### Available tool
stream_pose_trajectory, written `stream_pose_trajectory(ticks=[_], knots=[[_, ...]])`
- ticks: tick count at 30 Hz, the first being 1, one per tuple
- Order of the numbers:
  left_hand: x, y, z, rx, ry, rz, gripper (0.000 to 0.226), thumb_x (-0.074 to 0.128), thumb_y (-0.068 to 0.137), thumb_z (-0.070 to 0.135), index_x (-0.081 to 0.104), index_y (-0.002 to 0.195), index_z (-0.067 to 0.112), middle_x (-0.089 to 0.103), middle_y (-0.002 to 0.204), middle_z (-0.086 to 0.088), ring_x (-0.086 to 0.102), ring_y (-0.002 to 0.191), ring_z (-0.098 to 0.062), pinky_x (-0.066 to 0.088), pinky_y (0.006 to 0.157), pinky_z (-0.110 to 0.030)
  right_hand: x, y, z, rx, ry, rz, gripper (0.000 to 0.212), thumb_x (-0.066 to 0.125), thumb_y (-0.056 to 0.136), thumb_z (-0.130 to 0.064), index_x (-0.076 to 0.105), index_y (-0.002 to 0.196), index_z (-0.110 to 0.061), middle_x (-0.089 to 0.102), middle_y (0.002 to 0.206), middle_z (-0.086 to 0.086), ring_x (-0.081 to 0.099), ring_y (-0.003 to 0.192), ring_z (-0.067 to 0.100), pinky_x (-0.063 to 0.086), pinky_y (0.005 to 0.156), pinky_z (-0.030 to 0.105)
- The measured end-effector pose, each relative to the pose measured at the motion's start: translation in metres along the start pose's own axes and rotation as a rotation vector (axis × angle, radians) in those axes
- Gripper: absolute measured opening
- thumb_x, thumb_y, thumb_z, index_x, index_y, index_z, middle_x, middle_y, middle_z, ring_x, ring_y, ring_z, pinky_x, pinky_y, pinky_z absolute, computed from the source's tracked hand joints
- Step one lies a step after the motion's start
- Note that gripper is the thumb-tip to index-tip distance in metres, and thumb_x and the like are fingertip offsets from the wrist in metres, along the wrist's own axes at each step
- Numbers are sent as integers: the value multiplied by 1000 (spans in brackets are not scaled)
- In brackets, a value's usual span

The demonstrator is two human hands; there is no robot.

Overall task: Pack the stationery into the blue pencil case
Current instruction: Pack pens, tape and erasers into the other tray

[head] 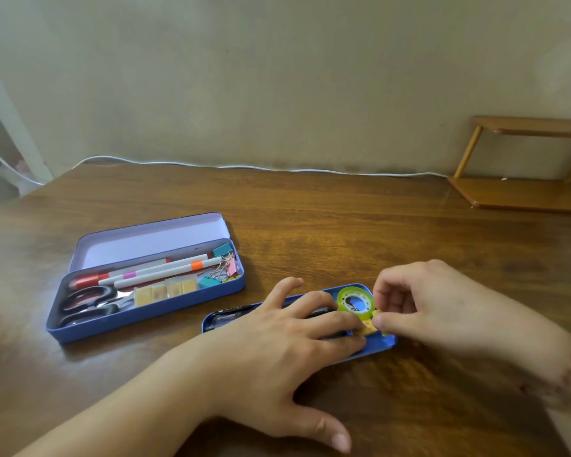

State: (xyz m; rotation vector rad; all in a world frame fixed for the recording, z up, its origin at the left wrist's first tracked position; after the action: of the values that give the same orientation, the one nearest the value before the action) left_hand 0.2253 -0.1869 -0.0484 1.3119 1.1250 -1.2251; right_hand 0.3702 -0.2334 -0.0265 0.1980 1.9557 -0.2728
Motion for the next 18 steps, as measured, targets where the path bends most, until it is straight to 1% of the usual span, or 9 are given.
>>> stream_pose_trajectory(ticks=[2,5,7,9,10,14,18], knots=[[0,0,0,1,-5,5,85,41,84,80,32,151,28,30,154,11,24,142,-17,11,117,-57,1,2,3,8,-16,-6,11,74,82,-35,64,77,-34,65,74,-11,61,70,1,48,57,20],[1,0,-1,5,-8,12,85,40,84,80,31,151,28,31,154,10,25,142,-17,10,118,-55,3,4,6,19,-15,-53,10,71,85,-32,66,78,-35,66,75,-12,58,72,-11,44,57,19],[2,0,-1,4,-2,17,85,39,84,81,31,151,28,31,153,10,25,141,-18,8,117,-54,4,4,7,20,-13,-73,10,71,86,-31,66,78,-36,66,75,-12,56,71,-15,43,56,18],[2,0,-2,-1,-5,14,85,39,83,81,31,151,30,31,152,10,25,140,-18,4,116,-53,4,4,8,12,-6,-70,10,71,85,-32,66,78,-36,67,75,-12,57,72,-13,45,56,19],[2,0,-2,1,-1,13,84,39,83,81,31,150,31,31,152,10,26,140,-18,4,116,-54,3,4,7,6,-6,-61,9,72,84,-33,66,77,-36,67,75,-11,58,73,-11,47,57,20],[2,2,0,-9,43,9,81,38,84,81,35,149,32,34,150,7,30,138,-22,12,116,-60,6,4,5,-10,-12,-46,12,75,78,-41,66,77,-34,67,74,-8,61,72,1,53,57,25],[2,3,1,-23,50,11,83,38,84,81,36,148,29,35,148,6,31,136,-21,15,115,-60,8,4,6,8,-20,-58,12,76,78,-40,65,78,-34,66,74,-8,61,71,5,54,58,24]])
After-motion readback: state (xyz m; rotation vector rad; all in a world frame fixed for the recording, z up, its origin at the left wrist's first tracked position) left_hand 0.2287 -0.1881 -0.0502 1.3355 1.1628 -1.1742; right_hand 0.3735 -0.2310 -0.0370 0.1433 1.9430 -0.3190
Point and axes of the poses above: each hand's wrist, its own y-axis towards the middle knuckle, its own x-axis out of the palm, z = x × y, the point moved 7 cm from there along y, towards the middle knuckle
